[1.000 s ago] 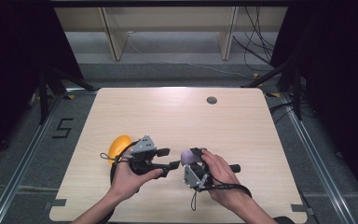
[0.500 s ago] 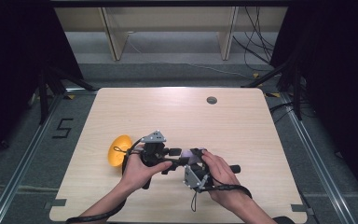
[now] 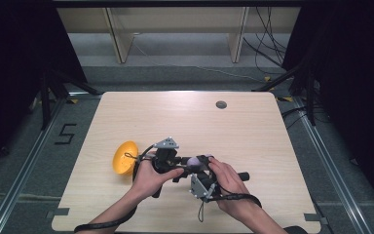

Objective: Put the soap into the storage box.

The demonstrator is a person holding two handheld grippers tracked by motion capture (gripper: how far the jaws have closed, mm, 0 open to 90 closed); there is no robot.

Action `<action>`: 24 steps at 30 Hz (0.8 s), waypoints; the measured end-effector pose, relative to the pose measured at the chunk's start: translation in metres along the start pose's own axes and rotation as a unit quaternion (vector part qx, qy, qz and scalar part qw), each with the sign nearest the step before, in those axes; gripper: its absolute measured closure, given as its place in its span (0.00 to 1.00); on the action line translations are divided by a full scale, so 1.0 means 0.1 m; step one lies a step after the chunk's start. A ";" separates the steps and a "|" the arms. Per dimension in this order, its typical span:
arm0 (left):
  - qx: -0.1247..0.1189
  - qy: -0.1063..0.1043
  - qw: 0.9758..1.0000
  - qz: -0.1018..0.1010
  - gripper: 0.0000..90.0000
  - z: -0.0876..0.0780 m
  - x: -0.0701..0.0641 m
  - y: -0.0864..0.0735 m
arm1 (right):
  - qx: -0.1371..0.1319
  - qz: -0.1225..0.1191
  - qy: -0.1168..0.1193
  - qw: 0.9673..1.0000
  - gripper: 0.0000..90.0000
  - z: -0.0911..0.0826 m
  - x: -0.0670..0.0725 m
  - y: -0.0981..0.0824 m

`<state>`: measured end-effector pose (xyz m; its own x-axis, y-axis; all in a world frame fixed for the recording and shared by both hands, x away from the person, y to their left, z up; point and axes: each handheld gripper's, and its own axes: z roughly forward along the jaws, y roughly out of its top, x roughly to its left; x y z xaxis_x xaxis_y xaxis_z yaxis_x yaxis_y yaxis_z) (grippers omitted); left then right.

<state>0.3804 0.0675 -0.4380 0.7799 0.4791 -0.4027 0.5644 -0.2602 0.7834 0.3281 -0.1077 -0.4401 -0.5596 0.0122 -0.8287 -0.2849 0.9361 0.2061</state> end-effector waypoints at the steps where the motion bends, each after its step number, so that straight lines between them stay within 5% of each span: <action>1: 0.002 -0.002 1.000 -0.002 0.59 0.02 0.00 -0.01 | -0.002 0.001 -0.005 1.000 0.56 -0.01 0.00 0.01; 3: -0.002 -0.001 1.000 -0.008 0.60 0.03 0.00 -0.01 | -0.002 -0.001 -0.004 1.000 0.56 -0.01 0.00 0.01; 4: -0.003 -0.005 1.000 -0.008 0.61 0.03 0.00 -0.01 | -0.007 -0.022 -0.007 1.000 0.56 -0.01 -0.02 0.01; 13: -0.007 -0.006 1.000 -0.012 0.64 -0.01 -0.01 0.01 | -0.012 -0.023 -0.015 1.000 0.56 -0.03 -0.02 0.02; 18: -0.012 0.003 1.000 0.003 0.64 -0.05 -0.04 0.00 | -0.019 -0.023 -0.020 0.999 0.55 -0.04 -0.05 0.04; 24: -0.032 0.020 0.999 0.010 0.65 -0.11 -0.03 0.00 | -0.017 -0.023 -0.029 0.999 0.44 -0.01 -0.05 0.03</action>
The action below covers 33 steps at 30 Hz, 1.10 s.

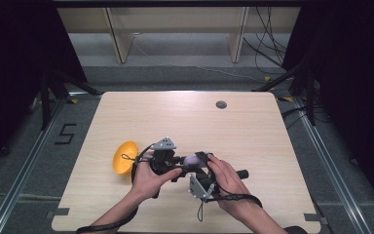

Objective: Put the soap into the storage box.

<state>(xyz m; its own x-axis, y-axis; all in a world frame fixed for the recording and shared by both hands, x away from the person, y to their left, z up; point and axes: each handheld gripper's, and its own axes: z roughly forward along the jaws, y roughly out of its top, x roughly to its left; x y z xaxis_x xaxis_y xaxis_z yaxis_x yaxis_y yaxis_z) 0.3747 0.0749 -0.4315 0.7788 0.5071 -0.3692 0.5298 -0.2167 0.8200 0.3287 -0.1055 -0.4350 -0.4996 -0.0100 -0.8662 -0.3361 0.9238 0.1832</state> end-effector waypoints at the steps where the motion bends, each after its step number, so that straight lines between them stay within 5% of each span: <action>1: -0.002 0.009 1.000 0.002 0.65 -0.02 0.00 0.00 | 0.000 -0.013 -0.007 1.000 0.42 -0.01 -0.02 0.00; 4: -0.011 0.015 1.000 0.002 0.65 -0.06 0.02 0.01 | -0.004 -0.014 -0.015 1.000 0.40 -0.03 -0.03 -0.02; 5: -0.016 0.022 1.000 0.004 0.65 -0.10 0.04 0.02 | -0.005 0.007 -0.015 1.000 0.39 -0.05 -0.01 -0.02; 12: -0.030 0.047 0.998 0.007 0.65 -0.25 0.07 0.01 | -0.016 -0.009 -0.025 1.000 0.39 -0.17 -0.05 -0.03; 16: -0.027 0.060 0.998 0.009 0.65 -0.33 0.08 0.00 | -0.012 0.019 -0.028 0.999 0.40 -0.23 -0.06 -0.13; 18: -0.025 0.065 0.998 0.011 0.65 -0.35 0.09 0.00 | -0.017 0.010 -0.029 0.999 0.40 -0.22 -0.08 -0.16; 19: -0.024 0.072 0.997 0.011 0.65 -0.38 0.09 0.00 | -0.002 0.073 -0.018 0.997 0.41 -0.25 -0.02 -0.22; 20: -0.024 0.072 0.997 0.011 0.65 -0.38 0.09 0.00 | -0.002 0.073 -0.018 0.997 0.41 -0.25 -0.02 -0.22; 21: -0.027 0.072 0.997 0.014 0.65 -0.40 0.10 -0.01 | 0.007 0.108 -0.015 0.994 0.41 -0.26 0.02 -0.24; 23: -0.030 0.082 0.996 0.012 0.65 -0.45 0.11 -0.02 | -0.003 0.103 -0.014 0.995 0.42 -0.26 -0.01 -0.31; 24: -0.029 0.085 0.996 0.008 0.65 -0.47 0.11 -0.02 | -0.002 0.127 -0.011 0.992 0.42 -0.27 0.01 -0.32; 28: -0.032 0.097 0.995 0.009 0.65 -0.53 0.13 -0.03 | 0.004 0.159 -0.007 0.987 0.43 -0.29 0.03 -0.36; 30: -0.036 0.106 0.994 0.010 0.65 -0.57 0.15 -0.05 | 0.001 0.150 -0.008 0.989 0.43 -0.29 0.01 -0.40; 33: -0.039 0.111 0.993 0.008 0.65 -0.62 0.17 -0.07 | 0.013 0.183 -0.002 0.983 0.43 -0.32 0.05 -0.45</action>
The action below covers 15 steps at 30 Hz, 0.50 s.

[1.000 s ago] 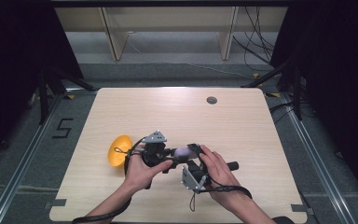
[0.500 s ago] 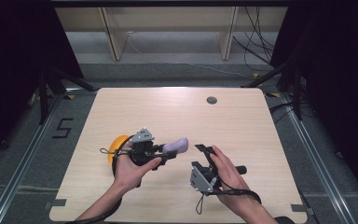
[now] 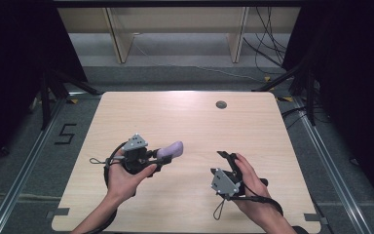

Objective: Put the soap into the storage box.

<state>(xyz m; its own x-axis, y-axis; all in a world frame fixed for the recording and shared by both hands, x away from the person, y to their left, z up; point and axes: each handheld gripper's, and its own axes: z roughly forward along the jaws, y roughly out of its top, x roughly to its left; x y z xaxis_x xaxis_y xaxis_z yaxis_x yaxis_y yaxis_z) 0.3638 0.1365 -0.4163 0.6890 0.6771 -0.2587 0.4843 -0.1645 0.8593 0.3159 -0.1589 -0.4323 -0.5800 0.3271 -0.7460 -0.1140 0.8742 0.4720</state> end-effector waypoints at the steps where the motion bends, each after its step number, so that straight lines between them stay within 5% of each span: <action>1: 0.001 0.003 1.000 0.001 0.65 -0.02 0.01 -0.01 | 0.000 0.000 0.000 1.000 0.43 0.00 0.00 0.00; 9: -0.004 0.026 1.000 -0.005 0.65 -0.13 0.07 -0.04 | 0.003 0.024 -0.004 1.000 0.44 -0.01 -0.02 -0.08; 14: -0.010 0.036 0.999 -0.006 0.65 -0.19 0.10 -0.05 | 0.006 0.028 -0.004 1.000 0.44 -0.01 -0.03 -0.12; 15: -0.013 0.043 0.999 -0.006 0.65 -0.21 0.12 -0.06 | 0.002 0.014 -0.006 1.000 0.45 -0.01 -0.05 -0.12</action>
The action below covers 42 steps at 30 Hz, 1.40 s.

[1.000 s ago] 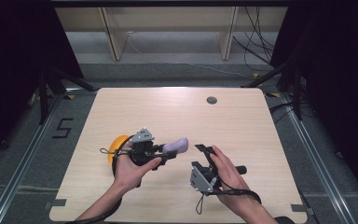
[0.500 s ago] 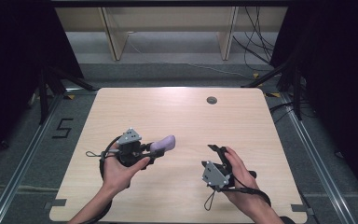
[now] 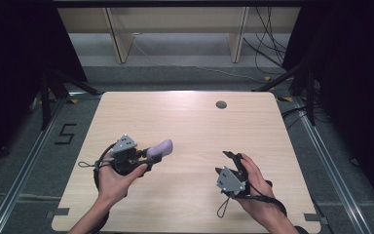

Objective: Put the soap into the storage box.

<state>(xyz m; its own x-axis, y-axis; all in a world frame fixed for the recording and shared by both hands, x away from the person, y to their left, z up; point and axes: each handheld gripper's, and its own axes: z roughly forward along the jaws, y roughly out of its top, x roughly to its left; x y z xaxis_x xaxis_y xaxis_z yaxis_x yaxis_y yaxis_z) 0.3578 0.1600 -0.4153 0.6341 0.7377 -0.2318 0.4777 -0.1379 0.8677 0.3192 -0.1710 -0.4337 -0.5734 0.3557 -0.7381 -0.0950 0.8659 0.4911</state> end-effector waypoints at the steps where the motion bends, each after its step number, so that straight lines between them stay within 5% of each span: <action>1: 0.000 0.000 1.000 0.000 0.65 0.00 0.00 0.00 | 0.000 0.000 0.000 1.000 0.45 0.00 0.00 0.00; 2: 0.003 0.003 1.000 0.002 0.65 -0.01 0.01 0.00 | 0.004 0.019 0.004 1.000 0.45 0.00 0.02 -0.01; 28: -0.014 0.080 0.997 -0.015 0.65 -0.28 0.25 -0.13 | 0.011 0.027 0.007 1.000 0.46 -0.01 0.01 -0.07; 42: -0.023 0.145 0.989 -0.035 0.65 -0.32 0.39 -0.21 | 0.013 0.029 0.007 0.999 0.45 0.00 0.02 -0.07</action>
<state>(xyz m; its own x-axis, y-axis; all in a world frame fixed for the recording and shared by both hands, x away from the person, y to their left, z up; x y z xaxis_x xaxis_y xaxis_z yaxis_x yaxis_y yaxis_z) 0.3527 0.2129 -0.4282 0.3964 0.9038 -0.1616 0.4816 -0.0549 0.8747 0.3193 -0.1768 -0.4388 -0.5890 0.3999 -0.7023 -0.0410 0.8531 0.5201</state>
